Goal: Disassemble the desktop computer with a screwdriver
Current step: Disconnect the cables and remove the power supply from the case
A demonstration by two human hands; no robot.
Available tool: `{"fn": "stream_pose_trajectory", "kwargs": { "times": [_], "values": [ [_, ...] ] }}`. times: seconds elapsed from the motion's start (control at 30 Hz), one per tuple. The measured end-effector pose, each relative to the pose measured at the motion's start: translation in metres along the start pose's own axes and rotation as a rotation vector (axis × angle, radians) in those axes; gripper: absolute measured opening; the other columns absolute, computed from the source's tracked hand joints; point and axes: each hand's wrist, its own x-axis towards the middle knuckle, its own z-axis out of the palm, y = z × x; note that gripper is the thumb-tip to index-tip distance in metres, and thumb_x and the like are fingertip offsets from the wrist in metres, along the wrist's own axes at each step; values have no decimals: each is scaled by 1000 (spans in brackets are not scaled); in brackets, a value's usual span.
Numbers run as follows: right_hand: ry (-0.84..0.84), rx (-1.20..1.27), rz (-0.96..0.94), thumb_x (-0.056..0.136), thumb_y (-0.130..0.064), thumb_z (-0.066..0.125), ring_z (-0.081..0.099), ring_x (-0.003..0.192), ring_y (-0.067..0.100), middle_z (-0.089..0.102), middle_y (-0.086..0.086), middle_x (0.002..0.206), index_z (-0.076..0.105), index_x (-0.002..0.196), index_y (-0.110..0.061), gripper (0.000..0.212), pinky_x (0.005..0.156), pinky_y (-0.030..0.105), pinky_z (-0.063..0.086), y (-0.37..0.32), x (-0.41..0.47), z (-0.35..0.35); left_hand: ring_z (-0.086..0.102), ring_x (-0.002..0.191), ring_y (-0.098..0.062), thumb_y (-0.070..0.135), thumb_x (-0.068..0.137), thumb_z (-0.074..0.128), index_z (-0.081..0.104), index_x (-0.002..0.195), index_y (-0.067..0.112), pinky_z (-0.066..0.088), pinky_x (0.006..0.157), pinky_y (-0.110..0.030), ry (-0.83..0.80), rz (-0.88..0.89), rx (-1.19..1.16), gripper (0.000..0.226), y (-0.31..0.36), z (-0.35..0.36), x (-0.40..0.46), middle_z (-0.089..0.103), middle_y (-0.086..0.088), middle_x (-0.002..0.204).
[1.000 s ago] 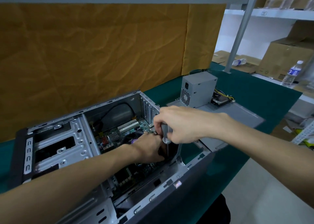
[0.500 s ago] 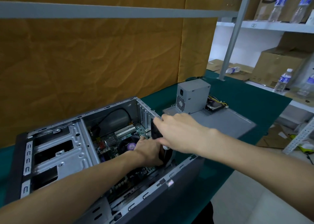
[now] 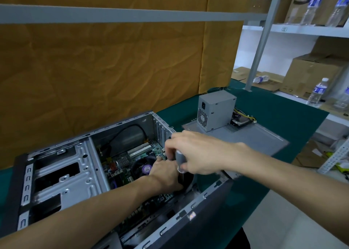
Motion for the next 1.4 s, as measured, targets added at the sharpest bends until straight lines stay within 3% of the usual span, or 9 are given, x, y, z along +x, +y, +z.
{"fn": "stream_pose_trajectory", "kwargs": {
  "times": [0.17, 0.33, 0.5, 0.67, 0.83, 1.0, 1.17, 1.3, 1.4],
  "values": [
    [196, -475, 59, 98, -53, 56, 66, 87, 34, 64, 7, 102, 48, 112, -17, 40, 62, 36, 35, -3, 2, 8, 56, 122, -23, 42, 86, 66, 55, 133, 21, 17, 119, -42, -30, -12, 27, 52, 0, 1, -1, 64, -3, 125],
    [33, -39, -37, 86, -12, 67, 49, 87, 18, 42, -12, 93, 49, 99, -30, 29, 57, 26, 32, 2, -1, 2, 57, 111, -30, 37, 88, 61, 51, 107, 24, 33, 107, -44, 39, 25, -6, 26, 6, -5, -6, 61, -6, 104],
    [214, -418, 82, 100, -56, 48, 64, 82, 33, 63, 7, 96, 39, 124, -14, 49, 59, 37, 34, -3, 1, 10, 59, 115, -26, 42, 91, 61, 58, 118, 19, 24, 118, -43, -36, -30, 4, 35, 5, -6, -6, 66, -6, 111],
    [0, -45, -6, 86, -8, 63, 54, 96, 24, 53, -4, 102, 47, 116, -23, 36, 66, 37, 39, 2, -2, -5, 62, 103, -28, 38, 90, 59, 51, 98, 22, 28, 115, -43, -11, 1, -4, 19, 5, -7, -6, 61, -3, 90],
    [120, -429, 90, 99, -47, 56, 62, 88, 33, 57, 9, 96, 43, 116, -13, 41, 58, 36, 28, -10, -3, 6, 59, 113, -26, 36, 90, 60, 59, 124, 18, 21, 120, -44, -50, -11, 29, 38, 2, -4, -4, 66, -5, 116],
    [29, -83, -8, 87, -11, 66, 55, 101, 25, 56, -1, 109, 50, 111, -23, 31, 69, 38, 43, -5, -4, 1, 60, 107, -30, 34, 87, 61, 47, 96, 22, 31, 110, -42, 7, 17, -18, 21, 4, -6, -6, 67, -6, 105],
    [145, -503, 107, 97, -62, 51, 61, 76, 32, 62, 10, 94, 50, 110, -12, 52, 50, 34, 21, -8, -6, 7, 60, 113, -23, 38, 90, 62, 60, 121, 22, 21, 120, -44, -26, 2, 0, 35, 1, -2, -5, 67, -1, 118],
    [49, -172, 53, 93, -23, 66, 59, 90, 28, 57, 3, 102, 53, 107, -19, 19, 60, 36, 35, -2, -4, 4, 63, 105, -27, 41, 88, 62, 60, 112, 21, 27, 116, -42, 22, 2, -8, 31, 4, -3, -5, 70, -5, 105],
    [72, -248, 56, 92, -31, 67, 55, 84, 27, 50, 4, 99, 46, 115, -17, 34, 62, 38, 35, -6, -8, 4, 64, 107, -25, 40, 86, 62, 62, 114, 20, 25, 118, -42, 9, -21, -7, 34, 3, -3, -3, 70, -4, 106]
  ]
}}
